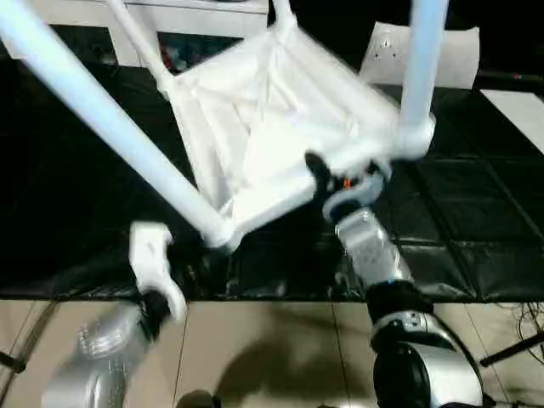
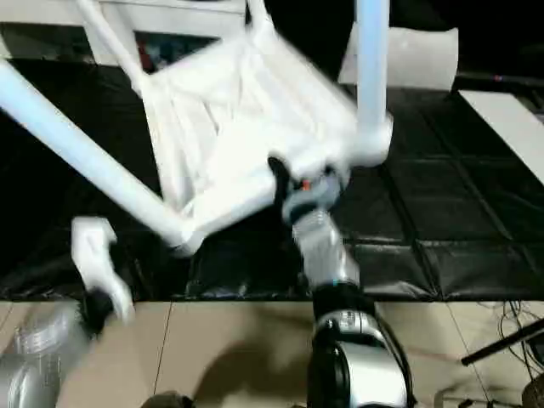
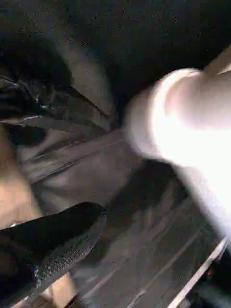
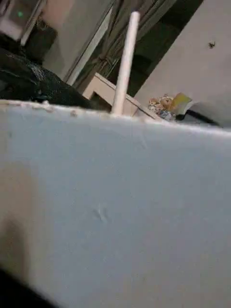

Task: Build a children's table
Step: Flip table

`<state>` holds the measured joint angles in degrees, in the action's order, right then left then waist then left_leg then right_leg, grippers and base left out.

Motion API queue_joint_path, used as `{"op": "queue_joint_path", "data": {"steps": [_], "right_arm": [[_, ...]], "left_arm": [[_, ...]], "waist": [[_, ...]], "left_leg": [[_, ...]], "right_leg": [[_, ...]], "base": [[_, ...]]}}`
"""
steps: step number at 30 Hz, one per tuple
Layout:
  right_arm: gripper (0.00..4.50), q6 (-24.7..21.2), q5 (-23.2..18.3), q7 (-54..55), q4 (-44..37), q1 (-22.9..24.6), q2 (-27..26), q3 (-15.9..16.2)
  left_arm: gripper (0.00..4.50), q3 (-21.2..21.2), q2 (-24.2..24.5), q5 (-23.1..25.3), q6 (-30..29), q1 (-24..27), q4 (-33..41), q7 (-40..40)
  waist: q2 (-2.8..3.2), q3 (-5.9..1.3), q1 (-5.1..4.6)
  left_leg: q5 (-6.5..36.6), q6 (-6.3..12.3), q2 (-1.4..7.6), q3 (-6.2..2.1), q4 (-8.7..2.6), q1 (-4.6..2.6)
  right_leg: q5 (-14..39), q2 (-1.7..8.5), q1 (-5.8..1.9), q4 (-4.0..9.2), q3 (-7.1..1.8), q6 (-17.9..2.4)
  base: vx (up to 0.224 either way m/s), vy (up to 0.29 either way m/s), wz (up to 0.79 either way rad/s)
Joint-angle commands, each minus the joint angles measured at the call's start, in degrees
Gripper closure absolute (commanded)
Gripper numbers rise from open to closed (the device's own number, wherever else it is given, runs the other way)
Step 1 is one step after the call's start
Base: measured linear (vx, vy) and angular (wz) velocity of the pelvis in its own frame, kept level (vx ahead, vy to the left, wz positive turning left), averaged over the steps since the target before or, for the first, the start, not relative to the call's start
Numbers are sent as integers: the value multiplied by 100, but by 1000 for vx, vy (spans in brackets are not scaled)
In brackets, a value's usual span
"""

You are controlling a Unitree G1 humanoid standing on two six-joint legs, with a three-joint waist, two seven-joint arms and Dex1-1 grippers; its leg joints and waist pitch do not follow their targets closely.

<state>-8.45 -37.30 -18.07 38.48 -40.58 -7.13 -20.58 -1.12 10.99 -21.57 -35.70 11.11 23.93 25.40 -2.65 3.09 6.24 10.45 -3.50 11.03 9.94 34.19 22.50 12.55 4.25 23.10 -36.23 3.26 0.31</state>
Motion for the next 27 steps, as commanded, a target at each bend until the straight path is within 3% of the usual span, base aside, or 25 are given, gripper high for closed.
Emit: {"op": "queue_joint_path", "data": {"steps": [1, 5, 9, 12, 14, 15, 16, 22, 24, 25, 27], "right_arm": [[241, 345, 122, 64, -772, -159, 139, 33], [246, 494, 522, 364, -1287, 26, 319, 173], [247, 482, 674, 554, -1502, 100, 369, 201], [248, 465, 1081, 923, -1959, 232, 520, 318], [248, 515, 1542, 1252, -2332, 347, 689, 439], [248, 559, 1703, 1345, -2414, 376, 742, 490], [248, 600, 1876, 1509, -2516, 395, 790, 506], [252, 675, 2309, 1945, -2696, 380, 946, 508], [254, 669, 2355, 1996, -2728, 386, 971, 530], [255, 720, 2654, 2095, -2791, 400, 1124, 639], [256, 733, 2766, 2136, -2821, 408, 1181, 686]], "left_arm": [[179, 98, 74, 65, 223, -29, 318, 115], [179, 362, 250, 311, 652, -172, 577, 260], [179, 467, 334, 396, 764, -260, 623, 294], [179, 615, 472, 771, 1127, -719, 656, 257], [179, 693, 633, 1051, 1354, -1186, 682, 244], [179, 723, 694, 1142, 1401, -1318, 679, 236], [179, 774, 781, 1262, 1422, -1607, 704, 249], [179, 751, 909, 1502, 1337, -2675, 789, 126], [179, 748, 925, 1532, 1355, -2769, 792, 134], [179, 735, 980, 1593, 1385, -3023, 817, 133], [179, 735, 1005, 1610, 1392, -3113, 821, 131]], "waist": [[61, -379, -31], [35, -368, -13], [15, -353, -38], [21, -355, -15], [15, -347, -23], [36, -355, -9], [17, -358, -29], [16, -379, -36], [-5, -377, -55], [-42, -383, -64], [-26, -398, -81]], "left_leg": [[326, 158, 217, 2, -381, -180], [472, -31, 219, 0, -400, -196], [691, -189, 191, -4, -427, -157], [776, -243, 190, -1, -426, -200], [870, -310, 188, -9, -440, -179], [873, -361, 188, -13, -436, -201], [862, -400, 175, -21, -437, -173], [843, -469, 149, -5, -402, -178], [797, -458, 140, -16, -404, -128], [721, -442, 135, -10, -395, -119], [592, -414, 129, -8, -372, -120]], "right_leg": [[-425, 281, -268, 311, -241, -1058], [-149, 281, -253, 329, -245, -827], [200, 291, -260, 363, -258, -624], [333, 271, -216, 384, -264, -498], [463, 281, -218, 389, -262, -467], [499, 274, -205, 394, -259, -400], [493, 271, -225, 383, -254, -368], [439, 262, -214, 364, -262, -398], [423, 273, -249, 353, -259, -392], [406, 275, -254, 354, -256, -386], [278, 268, -256, 330, -258, -412]], "base": [[0, 0, 0], [0, 0, 0], [0, 0, 0], [0, 0, 0], [0, 0, 0], [0, 0, 0], [0, 0, 0], [0, 0, 0], [0, 0, 0], [0, 0, 0], [0, 0, 0]]}}
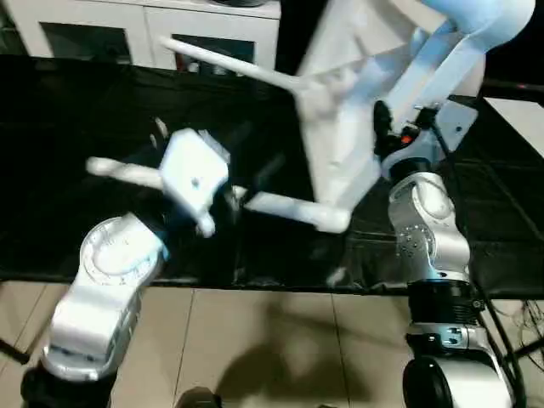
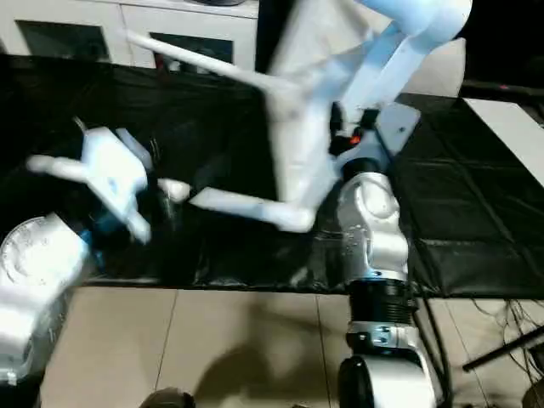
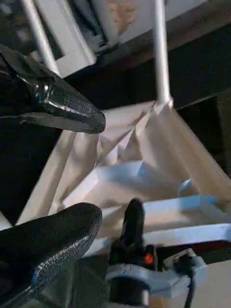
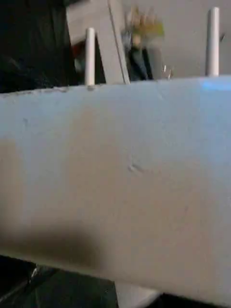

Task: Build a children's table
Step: Flip table

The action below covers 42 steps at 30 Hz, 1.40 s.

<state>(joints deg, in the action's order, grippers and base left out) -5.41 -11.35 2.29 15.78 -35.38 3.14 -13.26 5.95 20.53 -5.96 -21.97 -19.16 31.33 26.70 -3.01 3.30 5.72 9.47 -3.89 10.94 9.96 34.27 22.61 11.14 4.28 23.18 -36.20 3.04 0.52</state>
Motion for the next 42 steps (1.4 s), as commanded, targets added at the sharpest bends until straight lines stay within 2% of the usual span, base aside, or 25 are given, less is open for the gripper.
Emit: {"op": "queue_joint_path", "data": {"steps": [1, 6, 8, 9, 10, 11, 12, 13, 15, 18, 22, 23, 26, 27, 28, 31, 32, 33, 34, 38, 42], "right_arm": [[256, 419, 322, 154, -576, -113, 226, 9], [256, 340, 651, 172, -527, -182, 460, 157], [256, 334, 696, 144, -504, -209, 511, 197], [256, 332, 714, 127, -488, -226, 539, 221], [256, 293, 745, 74, -453, -272, 592, 274], [256, 259, 788, 30, -405, -323, 643, 331], [256, 224, 864, -33, -320, -399, 700, 412], [256, 217, 913, -66, -264, -446, 725, 458], [256, 249, 1025, -102, -148, -520, 747, 540], [256, 278, 1112, -135, -23, -598, 760, 639], [256, 307, 1187, -185, 54, -690, 766, 777], [256, 324, 1210, -195, 75, -719, 787, 841], [256, 342, 1258, -213, 93, -749, 793, 887], [256, 349, 1266, -217, 101, -754, 792, 890], [256, 359, 1275, -221, 108, -759, 789, 893], [256, 364, 1285, -224, 105, -758, 782, 895], [256, 363, 1282, -223, 94, -751, 777, 900], [256, 363, 1282, -223, 94, -751, 777, 900], [256, 360, 1272, -218, 67, -741, 778, 918], [256, 357, 1279, -211, 9, -722, 798, 954], [256, 377, 1334, -213, -26, -735, 854, 987]], "left_arm": [[179, 62, 146, 168, 65, -207, 77, 32], [179, 187, 527, 635, 136, -607, 30, 143], [179, 207, 647, 776, 174, -763, -5, 169], [179, 217, 721, 862, 204, -863, -30, 185], [179, 211, 855, 1029, 273, -1056, -135, 190], [179, 190, 991, 1193, 392, -1263, -293, 178], [179, 136, 1166, 1370, 516, -1560, -564, 152], [161, 89, 1257, 1452, 602, -1743, -747, 132], [144, -93, 1249, 1394, 832, -2057, -1041, 17], [117, 108, 1521, 1804, 1219, -2454, -1506, -5], [106, 299, 1683, 2149, 1774, -2919, -2224, -92], [106, 368, 1712, 2272, 1980, -3107, -2560, -132], [106, 511, 1742, 2532, 2368, -3447, -3201, -206], [106, 528, 1743, 2571, 2460, -3517, -3340, -243], [106, 540, 1735, 2623, 2549, -3631, -3540, -326], [106, 566, 1721, 2677, 2726, -3801, -3823, -412], [106, 638, 1714, 2775, 2897, -3958, -4147, -458], [106, 638, 1714, 2775, 2897, -3958, -4147, -458], [106, 718, 1695, 2899, 3127, -4127, -4578, -479], [142, 682, 1642, 2925, 3290, -4244, -4924, -592], [159, 612, 1606, 2899, 3437, -4316, -5209, -743]], "waist": [[2, -422, -38], [-40, -432, -89], [-18, -450, -89], [-38, -433, -97], [-69, -436, -93], [-50, -442, -94], [-83, -434, -88], [-96, -434, -100], [-127, -415, -107], [-143, -413, -97], [-133, -407, -102], [-142, -414, -119], [-150, -418, -114], [-157, -422, -121], [-125, -422, -122], [-141, -434, -133], [-122, -435, -138], [-105, -435, -142], [-94, -432, -138], [-101, -436, -143], [-94, -440, -136]], "left_leg": [[610, -343, 130, -5, -367, -128], [391, -221, 123, 7, -333, -111], [289, -200, 123, 7, -313, -123], [272, -192, 125, 10, -318, -114], [268, -180, 126, 14, -312, -117], [222, -172, 121, 10, -303, -101], [200, -146, 113, 16, -291, -99], [236, -158, 85, 23, -275, -74], [378, -236, 102, 38, -285, -88], [453, -263, 114, 29, -286, -86], [506, -275, 109, 33, -285, -99], [476, -318, 118, 15, -298, -69], [481, -286, 109, 28, -285, -84], [443, -285, 113, 21, -288, -69], [439, -266, 111, 25, -282, -77], [347, -211, 108, 31, -273, -80], [317, -193, 114, 28, -273, -81], [354, -187, 109, 32, -273, -88], [379, -184, 109, 28, -273, -93], [382, -184, 120, 24, -276, -91], [370, -142, 123, 24, -273, -99]], "right_leg": [[306, 251, -265, 318, -233, -448], [85, 239, -284, 287, -234, -538], [-32, 233, -281, 258, -239, -568], [-57, 226, -277, 267, -237, -581], [-72, 227, -280, 262, -236, -593], [-126, 228, -287, 239, -240, -615], [-114, 218, -270, 248, -240, -607], [-32, 207, -273, 236, -259, -565], [165, 231, -251, 249, -268, -576], [321, 249, -244, 238, -263, -607], [411, 242, -216, 253, -272, -575], [367, 254, -252, 233, -263, -590], [338, 261, -232, 243, -275, -617], [274, 272, -252, 221, -273, -642], [227, 273, -238, 227, -279, -673], [-6, 264, -244, 207, -278, -770], [-82, 265, -242, 199, -276, -826], [-76, 258, -241, 207, -275, -846], [-61, 260, -238, 212, -276, -866], [-140, 275, -255, 200, -279, -941], [-232, 274, -258, 194, -275, -1029]], "base": [[0, 0, 0], [0, 0, 0], [0, 0, 0], [0, 0, 0], [0, 0, 0], [0, 0, 0], [0, 0, 0], [0, 0, 0], [0, 0, 0], [0, 0, 0], [0, 0, 0], [0, 0, 0], [0, 0, 0], [0, 0, 0], [0, 0, 0], [0, 0, 0], [0, 0, 0], [0, 0, 0], [0, 0, 0], [0, 0, 0], [0, 0, 0]]}}
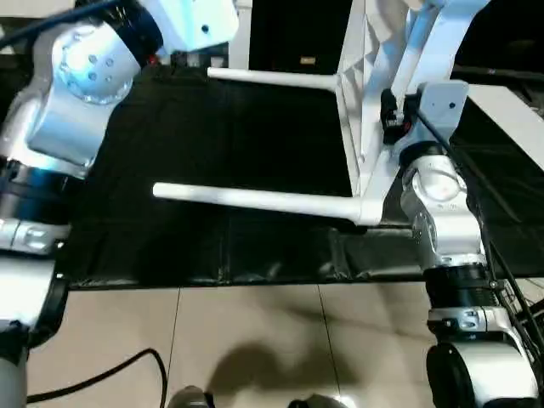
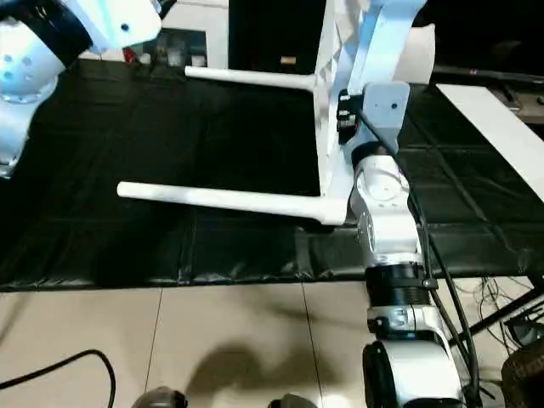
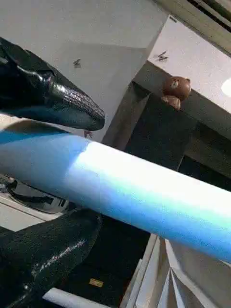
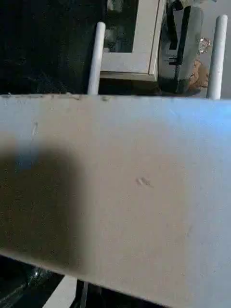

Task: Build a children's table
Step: Flip table

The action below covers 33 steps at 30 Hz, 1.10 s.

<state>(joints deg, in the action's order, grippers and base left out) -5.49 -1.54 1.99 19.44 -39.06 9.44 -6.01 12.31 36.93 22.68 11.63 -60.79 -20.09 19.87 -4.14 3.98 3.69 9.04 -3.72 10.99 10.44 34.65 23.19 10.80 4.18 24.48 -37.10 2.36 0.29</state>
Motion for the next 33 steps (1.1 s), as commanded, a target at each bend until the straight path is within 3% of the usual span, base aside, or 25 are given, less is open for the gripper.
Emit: {"op": "queue_joint_path", "data": {"steps": [1, 13, 16, 17, 20, 22, 26, 27, 28, 30, 31, 32, 33], "right_arm": [[256, 403, 385, -197, -394, -377, 249, 286], [256, 737, 812, -571, -377, -701, 668, 700], [256, 733, 671, -910, -364, -881, 800, 718], [256, 773, 597, -1218, -325, -1047, 919, 751], [256, 1012, 739, -2333, -92, -1578, 1520, 1154], [256, 1090, 814, -3008, 96, -1910, 1877, 1375], [256, 1176, 925, -3873, 509, -2460, 2323, 1625], [256, 1180, 932, -3894, 529, -2481, 2336, 1630], [256, 1244, 923, -4147, 898, -2814, 2441, 1612], [256, 1260, 877, -4260, 1100, -2998, 2461, 1579], [256, 1258, 735, -4477, 1345, -3204, 2474, 1565], [200, 1250, 682, -4601, 1439, -3265, 2459, 1564], [186, 1282, 681, -4676, 1521, -3301, 2432, 1588]], "left_arm": [[183, -26, -37, 59, 109, -179, -164, -99], [243, -261, -23, 68, 222, -459, -726, -492], [251, -382, -18, -54, 175, -508, -799, -489], [253, -487, -48, -201, 90, -488, -785, -421], [257, -832, -232, -695, -244, -359, -752, -282], [258, -982, -333, -934, -471, -249, -676, -207], [264, -1141, -416, -1202, -871, 111, -241, -88], [264, -1146, -419, -1208, -885, 124, -223, -84], [267, -1239, -480, -1298, -1152, 317, 54, -51], [270, -1284, -506, -1330, -1312, 415, 197, -47], [273, -1353, -549, -1371, -1563, 555, 427, -16], [275, -1382, -572, -1408, -1686, 622, 533, -7], [276, -1406, -589, -1430, -1800, 676, 613, -10]], "waist": [[10, -510, 72], [7, -498, 133], [-4, -505, 169], [44, -508, 174], [-9, -532, 168], [-16, -531, 204], [-44, -507, 244], [-64, -498, 242], [-82, -476, 249], [-59, -461, 237], [-156, -448, 202], [-130, -442, 215], [-109, -425, 207]], "left_leg": [[423, -155, 115, -20, -308, -162], [486, -157, 134, -9, -305, -187], [415, -119, 124, 0, -292, -178], [362, -113, 127, -4, -287, -181], [309, -60, 103, 10, -255, -156], [147, 148, 99, 42, -218, -137], [270, 257, 134, 54, -218, -132], [354, 239, 148, 52, -218, -131], [525, 204, 172, 56, -224, -149], [775, 91, 187, 52, -225, -168], [891, 51, 187, 51, -227, -143], [961, 20, 197, 38, -231, -154], [1075, -36, 201, 34, -235, -155]], "right_leg": [[-175, 284, -390, 284, -207, -1014], [-25, 292, -369, 290, -213, -1001], [-170, 287, -376, 274, -217, -1021], [-261, 289, -374, 263, -219, -1042], [-450, 259, -411, 240, -206, -1197], [-742, 249, -392, 216, -209, -1342], [-391, 279, -374, 239, -201, -1356], [-177, 292, -365, 246, -199, -1361], [148, 308, -332, 284, -203, -1294], [545, 308, -293, 314, -198, -1253], [792, 302, -289, 333, -189, -1190], [939, 319, -282, 339, -189, -1156], [1151, 322, -250, 365, -193, -1076]], "base": [[0, 0, 0], [0, 0, 0], [0, 0, 0], [0, 0, 0], [0, 0, 0], [0, 0, 0], [0, 0, 0], [0, 0, 0], [0, 0, 0], [0, 0, 0], [0, 0, 0], [0, 0, 0], [0, 0, 0]]}}
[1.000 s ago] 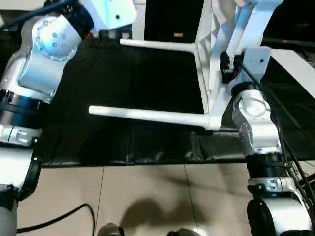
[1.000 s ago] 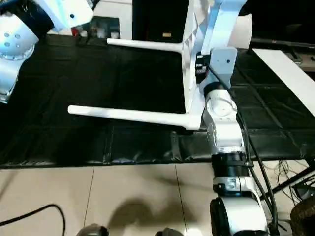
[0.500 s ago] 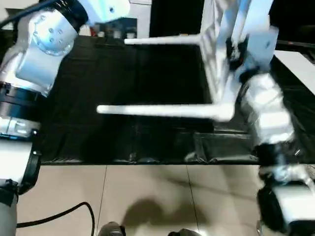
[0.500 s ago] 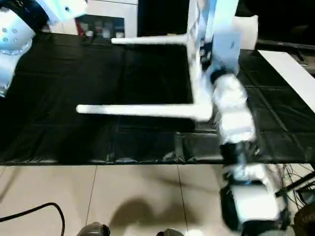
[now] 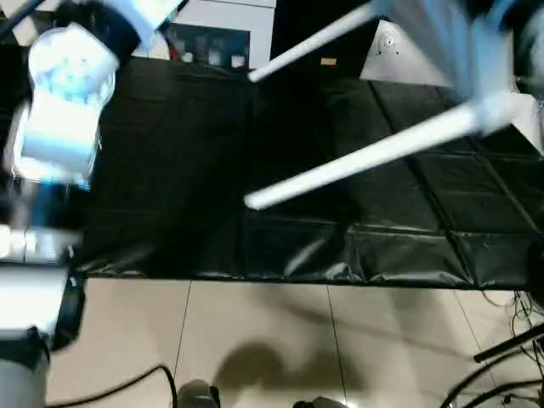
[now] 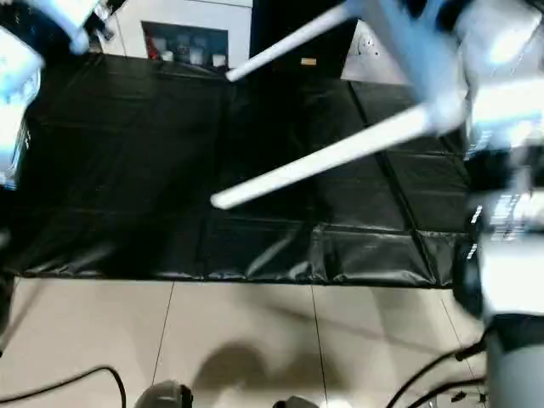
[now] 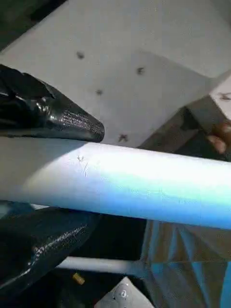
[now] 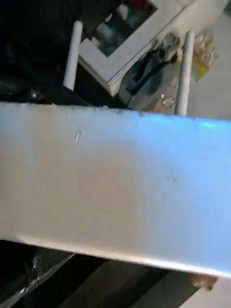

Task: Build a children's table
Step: Flip table

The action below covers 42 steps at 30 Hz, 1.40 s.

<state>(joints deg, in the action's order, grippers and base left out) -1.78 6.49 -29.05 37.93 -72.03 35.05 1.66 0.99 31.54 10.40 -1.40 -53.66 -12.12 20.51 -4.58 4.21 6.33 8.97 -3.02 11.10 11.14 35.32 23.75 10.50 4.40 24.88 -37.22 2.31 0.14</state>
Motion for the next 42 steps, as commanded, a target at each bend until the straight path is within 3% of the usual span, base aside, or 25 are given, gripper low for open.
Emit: {"op": "queue_joint_path", "data": {"steps": [1, 2, 3, 4, 6, 8, 13, 18, 19, 22, 24, 26, 27, 30, 31, 32, 33, 34, 35, 36, 38, 39, 40, 41, 42], "right_arm": [[186, 1001, -91, -1609, -206, -38, -207, 845], [177, 1001, -91, -1609, -206, -38, -207, 845], [177, 1049, -81, -1596, -157, -48, -245, 849], [137, 1130, -65, -1559, -86, -61, -301, 854], [127, 1198, -50, -1542, -20, -80, -339, 858], [92, 1362, -42, -1554, 133, -133, -417, 823], [62, 2154, -213, -1684, 601, -281, -638, 638], [15, 2629, -254, -1527, 784, -341, -731, 507], [15, 2839, -259, -1479, 856, -381, -757, 455], [1, 3334, -478, -1592, 937, -472, -815, 278], [0, 3400, -526, -1627, 942, -486, -828, 252], [0, 3269, -1029, -1847, 662, -454, -965, 0], [0, 3144, -1202, -1903, 488, -408, -1003, -72], [0, 2708, -1514, -2076, 32, -159, -1065, -95], [0, 2435, -1660, -2129, -214, 23, -1108, -92], [0, 2255, -1755, -2159, -375, 142, -1139, -91], [0, 1922, -1917, -2020, -840, 587, -1231, -66], [0, 1805, -1982, -1963, -992, 745, -1271, -64], [0, 1526, -2102, -1715, -1443, 1227, -1371, -54], [0, 1391, -2140, -1613, -1656, 1443, -1421, -66], [0, 1075, -2245, -1435, -2173, 1932, -1499, -44], [0, 892, -2265, -1297, -2455, 2200, -1534, -31], [0, 785, -2267, -1219, -2593, 2333, -1550, -32], [0, 417, -2263, -962, -3100, 2856, -1591, -17], [0, 417, -2263, -962, -3100, 2856, -1591, -17]], "left_arm": [[277, -301, -57, -230, -659, 41, -71, -90], [277, -301, -57, -230, -659, 41, -71, -90], [277, -312, -58, -241, -721, 68, -32, -99], [278, -341, -71, -269, -819, 99, 13, -123], [278, -366, -80, -298, -913, 129, 66, -141], [278, -417, -100, -317, -1104, 178, 150, -195], [278, -636, -328, -450, -1797, 280, 189, -329], [278, -754, -529, -590, -2083, 401, 88, -427], [278, -779, -583, -602, -2193, 468, 47, -442], [278, -849, -765, -633, -2378, 682, -9, -519], [278, -853, -781, -620, -2387, 713, -11, -527], [282, -856, -819, -602, -2334, 842, 62, -547], [282, -852, -832, -601, -2322, 901, 108, -556], [286, -827, -854, -627, -2171, 1070, 211, -484], [288, -790, -851, -616, -2159, 1161, 271, -443], [290, -765, -848, -607, -2160, 1221, 313, -417], [290, -748, -876, -602, -2245, 1403, 487, -414], [290, -748, -888, -605, -2273, 1469, 551, -419], [290, -755, -926, -622, -2348, 1649, 743, -431], [290, -757, -939, -631, -2378, 1725, 828, -433], [290, -730, -943, -639, -2440, 1907, 998, -428], [291, -711, -939, -636, -2467, 2031, 1085, -430], [291, -705, -943, -640, -2477, 2095, 1122, -431], [291, -677, -956, -648, -2489, 2343, 1246, -427], [291, -677, -956, -648, -2489, 2343, 1246, -427]], "waist": [[-56, -453, -45], [-69, -436, -79], [-64, -440, -72], [-63, -448, -88], [-75, -447, -94], [-78, -438, -134], [-68, -436, -194], [-23, -443, -167], [8, -445, -154], [22, -444, -141], [25, -447, -130], [46, -454, -126], [34, -468, -120], [64, -476, -78], [101, -461, -63], [87, -479, -52], [147, -478, -40], [182, -479, -25], [144, -490, -33], [236, -506, -5], [228, -516, -6], [298, -523, 15], [260, -507, 3], [281, -488, 14], [286, -484, 21]], "left_leg": [[1224, -145, 193, -40, -297, -222], [1287, -173, 183, -56, -313, -182], [1288, -205, 183, -61, -321, -184], [1320, -278, 192, -72, -324, -201], [1485, -340, 186, -72, -316, -212], [1654, -371, 174, -101, -330, -177], [2021, -380, 172, -123, -319, -187], [2152, -346, 176, -120, -318, -234], [2174, -346, 172, -129, -320, -230], [2387, -371, 184, -145, -331, -248], [2460, -360, 186, -153, -344, -254], [2499, -328, 186, -169, -358, -250], [2421, -305, 195, -191, -376, -217], [2121, -253, 198, -180, -379, -235], [2148, -256, 206, -187, -400, -249], [2144, -292, 206, -197, -400, -262], [2105, -316, 196, -210, -405, -256], [2044, -336, 204, -216, -426, -256], [2021, -383, 218, -223, -430, -250], [1999, -441, 214, -226, -436, -279], [1946, -490, 203, -235, -438, -264], [1960, -505, 193, -247, -432, -258], [1958, -492, 193, -235, -440, -257], [1902, -475, 195, -237, -448, -246], [1942, -476, 196, -233, -447, -253]], "right_leg": [[1276, 290, -267, 390, -185, -987], [1341, 289, -272, 391, -181, -921], [1375, 290, -275, 401, -181, -883], [1355, 286, -256, 391, -176, -882], [1408, 273, -231, 399, -173, -871], [1610, 279, -238, 414, -163, -798], [1858, 279, -199, 450, -156, -776], [1732, 256, -153, 462, -157, -889], [1697, 256, -166, 448, -156, -920], [1717, 262, -147, 459, -146, -936], [1696, 254, -150, 463, -137, -940], [1622, 255, -166, 458, -136, -948], [1502, 273, -212, 442, -130, -953], [1065, 264, -223, 421, -131, -1030], [1026, 259, -223, 434, -131, -1022], [1010, 276, -245, 425, -122, -1034], [952, 269, -252, 412, -123, -1043], [835, 276, -276, 421, -124, -1030], [722, 285, -281, 409, -112, -1049], [614, 289, -287, 414, -107, -1066], [506, 275, -327, 399, -95, -1091], [510, 289, -336, 374, -90, -1109], [548, 278, -334, 411, -95, -1082], [625, 287, -350, 423, -104, -1040], [692, 293, -335, 419, -105, -1035]], "base": [[0, 0, 0], [0, 0, 0], [0, 0, 0], [0, 0, 0], [0, 0, 0], [0, 0, 0], [0, 0, 0], [0, 0, 0], [0, 0, 0], [0, 0, 0], [0, 0, 0], [0, 0, 0], [0, 0, 0], [0, 0, 0], [0, 0, 0], [0, 0, 0], [0, 0, 0], [0, 0, 0], [0, 0, 0], [0, 0, 0], [0, 0, 0], [0, 0, 0], [0, 0, 0], [0, 0, 0], [0, 0, 0]]}}
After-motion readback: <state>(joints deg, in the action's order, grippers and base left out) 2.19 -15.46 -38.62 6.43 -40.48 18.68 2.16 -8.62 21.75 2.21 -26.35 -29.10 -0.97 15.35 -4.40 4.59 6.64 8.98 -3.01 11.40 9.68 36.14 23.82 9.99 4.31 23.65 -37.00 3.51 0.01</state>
